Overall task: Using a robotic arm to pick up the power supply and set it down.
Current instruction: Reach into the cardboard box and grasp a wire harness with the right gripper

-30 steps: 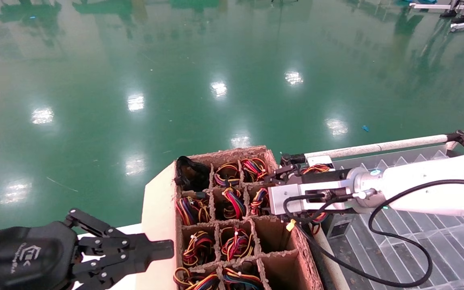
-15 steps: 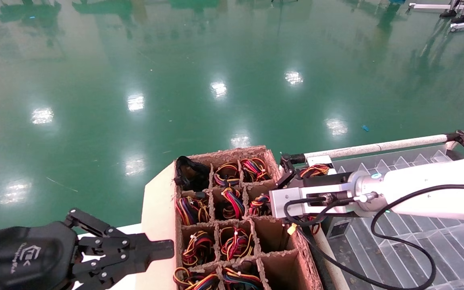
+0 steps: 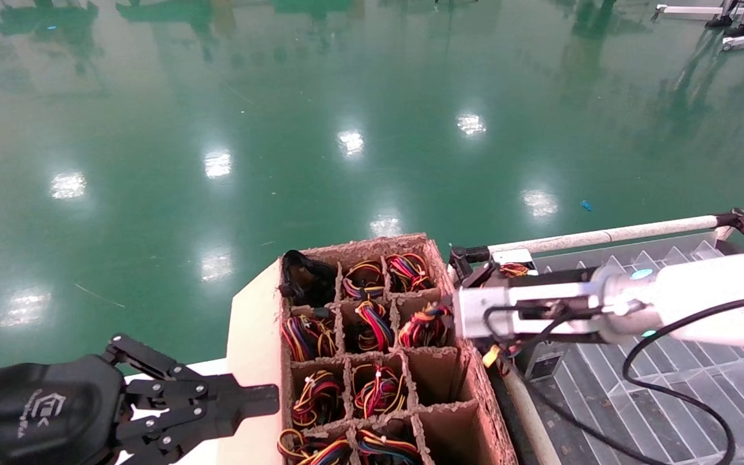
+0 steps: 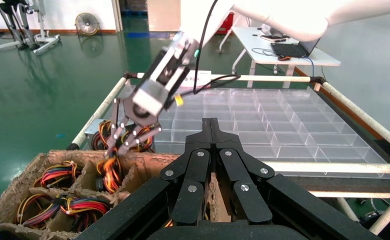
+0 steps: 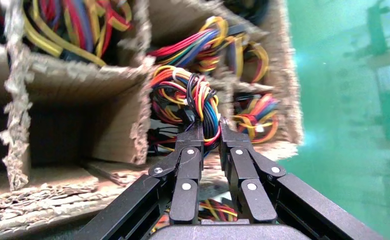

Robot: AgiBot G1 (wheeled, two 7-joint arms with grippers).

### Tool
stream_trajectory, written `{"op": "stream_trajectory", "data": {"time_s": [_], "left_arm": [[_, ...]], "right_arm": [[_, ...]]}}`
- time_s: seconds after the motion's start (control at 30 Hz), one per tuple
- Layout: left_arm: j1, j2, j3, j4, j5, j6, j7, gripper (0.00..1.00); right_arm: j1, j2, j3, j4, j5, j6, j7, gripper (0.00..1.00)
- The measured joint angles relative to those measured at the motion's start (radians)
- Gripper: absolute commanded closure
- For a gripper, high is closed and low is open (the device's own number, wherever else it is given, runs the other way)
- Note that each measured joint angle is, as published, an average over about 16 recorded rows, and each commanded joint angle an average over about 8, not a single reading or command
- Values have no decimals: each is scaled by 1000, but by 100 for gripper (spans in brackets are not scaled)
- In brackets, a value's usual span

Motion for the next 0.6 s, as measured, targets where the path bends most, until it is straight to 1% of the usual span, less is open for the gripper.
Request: {"op": "stream_trajectory", "data": {"time_s": [0.1, 0.13, 0.2, 0.4, 0.6], "left_arm": [[0, 0, 0, 0, 0, 0, 0, 7], [0, 0, 0, 0, 0, 0, 0, 4], [0, 0, 0, 0, 0, 0, 0, 0], [0, 0, 0, 0, 0, 0, 0, 0], [0, 0, 0, 0, 0, 0, 0, 0]], "right_arm": [[3, 29, 23, 41, 30, -7, 32, 100], [5, 40, 32, 54, 41, -9, 43, 100], [10, 60, 49, 81, 64, -14, 64, 100], [40, 124, 110, 146, 147, -32, 108, 100], [95, 189, 174, 175, 230, -58, 122, 100]]}}
